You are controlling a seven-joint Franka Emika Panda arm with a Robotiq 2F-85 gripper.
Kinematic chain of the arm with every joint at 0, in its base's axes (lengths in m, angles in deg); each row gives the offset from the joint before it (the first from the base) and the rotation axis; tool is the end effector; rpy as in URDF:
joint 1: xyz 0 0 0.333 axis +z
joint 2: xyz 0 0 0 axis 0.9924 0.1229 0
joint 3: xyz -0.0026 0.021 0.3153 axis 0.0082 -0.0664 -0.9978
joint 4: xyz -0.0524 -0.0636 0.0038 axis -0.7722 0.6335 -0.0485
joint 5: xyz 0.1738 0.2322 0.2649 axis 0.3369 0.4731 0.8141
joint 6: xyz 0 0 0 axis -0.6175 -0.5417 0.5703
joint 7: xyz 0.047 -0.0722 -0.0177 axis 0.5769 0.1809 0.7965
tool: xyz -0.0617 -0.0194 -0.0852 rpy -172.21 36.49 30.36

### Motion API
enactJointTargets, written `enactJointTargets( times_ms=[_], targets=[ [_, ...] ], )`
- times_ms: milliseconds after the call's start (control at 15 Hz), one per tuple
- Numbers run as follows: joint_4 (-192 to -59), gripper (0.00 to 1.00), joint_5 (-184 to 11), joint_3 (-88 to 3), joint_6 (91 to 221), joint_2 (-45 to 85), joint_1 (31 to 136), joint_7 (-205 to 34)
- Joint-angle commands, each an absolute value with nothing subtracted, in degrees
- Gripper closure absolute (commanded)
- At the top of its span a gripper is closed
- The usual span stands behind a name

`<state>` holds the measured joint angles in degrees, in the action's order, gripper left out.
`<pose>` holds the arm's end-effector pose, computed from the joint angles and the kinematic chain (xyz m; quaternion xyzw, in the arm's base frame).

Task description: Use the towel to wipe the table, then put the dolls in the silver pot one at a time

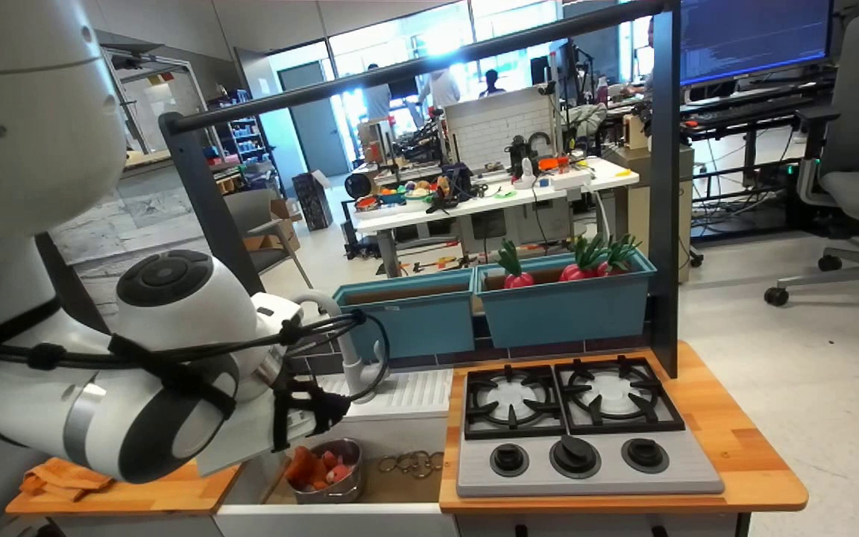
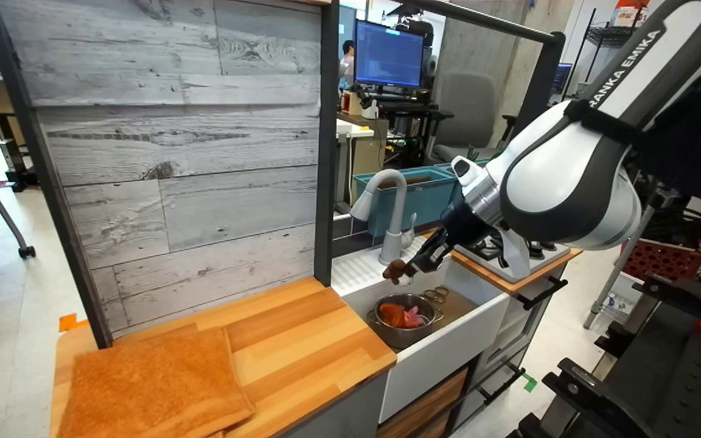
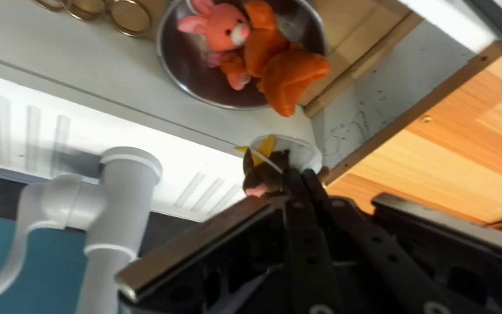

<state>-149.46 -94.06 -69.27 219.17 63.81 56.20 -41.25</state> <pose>0.5663 -0.0121 0.0181 -0.9268 -0.2588 -0.2656 0.0601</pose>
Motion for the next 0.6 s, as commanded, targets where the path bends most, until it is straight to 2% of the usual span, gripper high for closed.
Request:
enactJointTargets(
  times_ms=[0,67,133,333,400,533],
  targets=[
    [-145.4,0.99,-96.0,-61.4,217.8,62.5,64.0,-52.1],
    [-144.8,0.72,-96.9,-60.4,216.9,62.5,64.8,-54.1],
    [-144.8,0.7,-97.7,-59.7,215.9,61.9,65.4,-56.0],
    [-145.8,0.5,-96.4,-54.9,210.8,58.2,70.0,-61.3],
    [-144.1,0.69,-99.8,-58.0,215.6,62.7,66.8,-60.1],
    [-144.2,0.53,-98.9,-55.9,213.0,61.0,68.6,-61.6]
  ],
)
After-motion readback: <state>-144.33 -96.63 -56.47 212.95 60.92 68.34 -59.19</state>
